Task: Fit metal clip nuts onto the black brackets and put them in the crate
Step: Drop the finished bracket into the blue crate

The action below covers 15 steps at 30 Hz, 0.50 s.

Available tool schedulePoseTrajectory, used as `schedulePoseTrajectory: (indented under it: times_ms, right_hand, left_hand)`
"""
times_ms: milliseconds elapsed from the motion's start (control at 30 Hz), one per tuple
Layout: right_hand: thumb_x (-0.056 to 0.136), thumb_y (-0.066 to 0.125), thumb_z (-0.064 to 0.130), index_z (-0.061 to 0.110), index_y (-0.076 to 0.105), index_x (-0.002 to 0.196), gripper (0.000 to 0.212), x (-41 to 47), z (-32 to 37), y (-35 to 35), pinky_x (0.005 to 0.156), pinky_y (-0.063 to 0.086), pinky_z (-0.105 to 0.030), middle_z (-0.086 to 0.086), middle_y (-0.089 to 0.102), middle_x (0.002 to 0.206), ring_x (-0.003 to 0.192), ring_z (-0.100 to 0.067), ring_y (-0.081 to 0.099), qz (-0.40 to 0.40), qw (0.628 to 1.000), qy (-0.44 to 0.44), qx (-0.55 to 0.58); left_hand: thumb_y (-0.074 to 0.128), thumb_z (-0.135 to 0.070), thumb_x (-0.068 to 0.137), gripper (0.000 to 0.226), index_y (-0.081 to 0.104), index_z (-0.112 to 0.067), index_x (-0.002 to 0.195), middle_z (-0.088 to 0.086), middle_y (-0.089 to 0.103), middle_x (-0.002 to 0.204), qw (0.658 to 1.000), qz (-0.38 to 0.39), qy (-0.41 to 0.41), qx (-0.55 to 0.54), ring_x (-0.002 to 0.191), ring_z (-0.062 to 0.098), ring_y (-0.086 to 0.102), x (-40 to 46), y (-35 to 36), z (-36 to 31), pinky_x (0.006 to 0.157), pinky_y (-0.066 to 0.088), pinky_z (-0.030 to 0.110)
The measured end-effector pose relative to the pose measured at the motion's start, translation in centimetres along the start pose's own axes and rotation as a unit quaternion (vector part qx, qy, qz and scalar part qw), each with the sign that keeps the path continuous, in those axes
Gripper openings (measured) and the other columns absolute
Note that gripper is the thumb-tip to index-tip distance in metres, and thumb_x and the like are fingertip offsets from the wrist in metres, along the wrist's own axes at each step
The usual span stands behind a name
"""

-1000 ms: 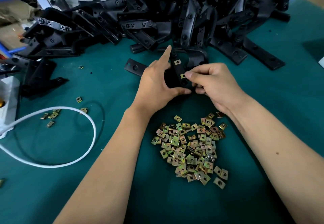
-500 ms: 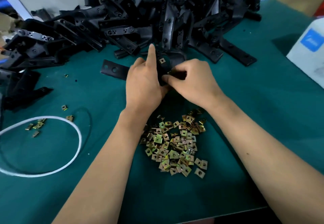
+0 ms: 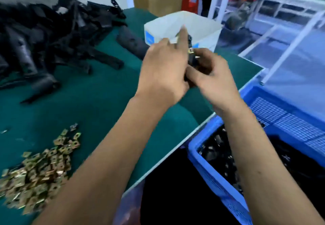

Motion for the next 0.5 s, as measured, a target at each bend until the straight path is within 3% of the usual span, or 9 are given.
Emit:
schedulePoseTrajectory:
  times_ms: [133, 267, 367, 400, 500]
  right_hand:
    - [0.087, 0.065, 0.007, 0.011, 0.071, 0.101, 0.016, -3.8, -4.3, -10.5, 0.065, 0.049, -0.022, -0.002, 0.067, 0.086, 0.077, -0.011, 0.061, -0.095, 0.981, 0.054, 0.163]
    - [0.092, 0.057, -0.001, 0.014, 0.078, 0.087, 0.026, -9.5, -11.2, -18.4, 0.063, 0.056, -0.023, -0.002, 0.076, 0.082, 0.071, -0.013, 0.071, -0.239, 0.925, 0.19, 0.226]
    - [0.094, 0.058, -0.001, 0.009, 0.075, 0.089, 0.02, -14.0, -18.1, -20.5, 0.061, 0.056, -0.029, -0.002, 0.075, 0.074, 0.07, -0.02, 0.069, -0.325, 0.867, 0.34, 0.165]
    - [0.095, 0.06, 0.0, 0.005, 0.074, 0.098, 0.015, -15.6, -20.5, -20.4, 0.063, 0.057, -0.032, -0.006, 0.075, 0.078, 0.074, -0.024, 0.068, -0.347, 0.839, 0.392, 0.149]
    - [0.098, 0.059, 0.0, -0.012, 0.062, 0.124, 0.029, -20.6, -25.9, -18.5, 0.077, 0.055, -0.045, -0.02, 0.069, 0.095, 0.081, -0.032, 0.065, -0.386, 0.74, 0.518, 0.19]
  left_hand:
    - [0.08, -0.035, 0.077, 0.101, 0.027, -0.004, 0.158, 0.009, 0.066, 0.124, 0.983, 0.035, 0.173, -0.048, 0.119, 0.031, 0.058, 2.1, 3.2, -11.8, 0.096, 0.043, 0.04]
    - [0.078, -0.049, 0.08, 0.092, 0.035, -0.014, 0.154, 0.003, 0.054, 0.136, 0.937, 0.073, 0.329, -0.091, 0.129, 0.024, 0.048, -1.3, 8.5, -20.0, 0.108, 0.036, 0.037]
    - [0.077, -0.043, 0.082, 0.073, 0.048, -0.021, 0.145, 0.004, 0.052, 0.131, 0.917, 0.146, 0.344, -0.139, 0.126, 0.025, 0.045, -5.1, 12.9, -21.9, 0.11, 0.036, 0.037]
    - [0.077, -0.04, 0.083, 0.067, 0.052, -0.021, 0.142, 0.004, 0.051, 0.131, 0.914, 0.184, 0.332, -0.146, 0.126, 0.026, 0.045, -6.2, 14.3, -21.8, 0.109, 0.037, 0.038]
    - [0.075, -0.036, 0.087, 0.052, 0.059, -0.017, 0.133, 0.007, 0.05, 0.129, 0.898, 0.305, 0.29, -0.128, 0.126, 0.028, 0.044, -9.3, 18.1, -20.3, 0.106, 0.041, 0.041]
Point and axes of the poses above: each hand's wrist, its own x-axis towards the middle knuckle, its own y-axis out of the palm, z = x × y, the point moved 1 cm from there along x, towards the middle knuckle
